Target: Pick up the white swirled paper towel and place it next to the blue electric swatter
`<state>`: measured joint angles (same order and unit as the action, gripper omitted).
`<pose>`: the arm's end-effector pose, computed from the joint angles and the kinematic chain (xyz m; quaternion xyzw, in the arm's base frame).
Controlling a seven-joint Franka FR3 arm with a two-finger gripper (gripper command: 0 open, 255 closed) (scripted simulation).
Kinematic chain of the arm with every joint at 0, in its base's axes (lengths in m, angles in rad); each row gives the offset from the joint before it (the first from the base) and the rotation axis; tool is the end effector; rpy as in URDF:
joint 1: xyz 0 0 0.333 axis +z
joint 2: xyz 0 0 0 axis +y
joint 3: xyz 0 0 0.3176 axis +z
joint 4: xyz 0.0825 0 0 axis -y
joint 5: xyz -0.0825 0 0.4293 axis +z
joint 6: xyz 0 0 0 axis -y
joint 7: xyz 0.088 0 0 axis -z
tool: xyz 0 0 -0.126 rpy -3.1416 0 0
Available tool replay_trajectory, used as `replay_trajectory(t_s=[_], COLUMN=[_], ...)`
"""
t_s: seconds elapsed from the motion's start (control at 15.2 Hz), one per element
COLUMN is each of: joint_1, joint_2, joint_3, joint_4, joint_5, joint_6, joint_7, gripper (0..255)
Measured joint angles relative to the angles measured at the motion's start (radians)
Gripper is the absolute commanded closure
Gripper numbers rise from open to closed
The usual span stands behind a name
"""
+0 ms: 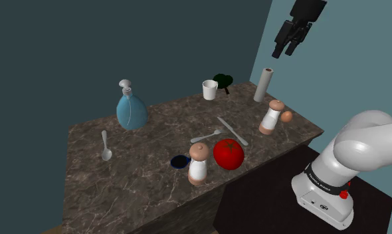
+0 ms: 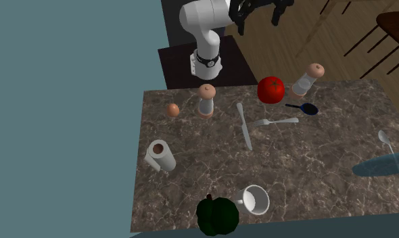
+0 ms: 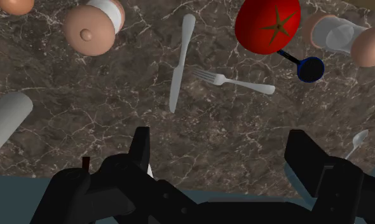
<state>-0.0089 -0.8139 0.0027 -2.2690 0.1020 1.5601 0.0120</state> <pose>0.3434 0.0111 0.6271 -0.9974 0.0062 -0.0523 0.0500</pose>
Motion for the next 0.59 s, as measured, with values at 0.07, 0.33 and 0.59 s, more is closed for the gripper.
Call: replay_trajectory(t_s=[0.07,0.33,0.59], joint_1=[0.000,-0.022,-0.050], joint_2=[0.000,0.023,0.079], joint_3=[0.000,-0.045,-0.102], joint_4=[0.000,-0.043,-0.075], joint_5=[0.000,-0.037,-0.079], joint_6=[0.000,0.070,0.167], joint_7=[0.000,-0.050,-0.108], gripper=[0,0,0])
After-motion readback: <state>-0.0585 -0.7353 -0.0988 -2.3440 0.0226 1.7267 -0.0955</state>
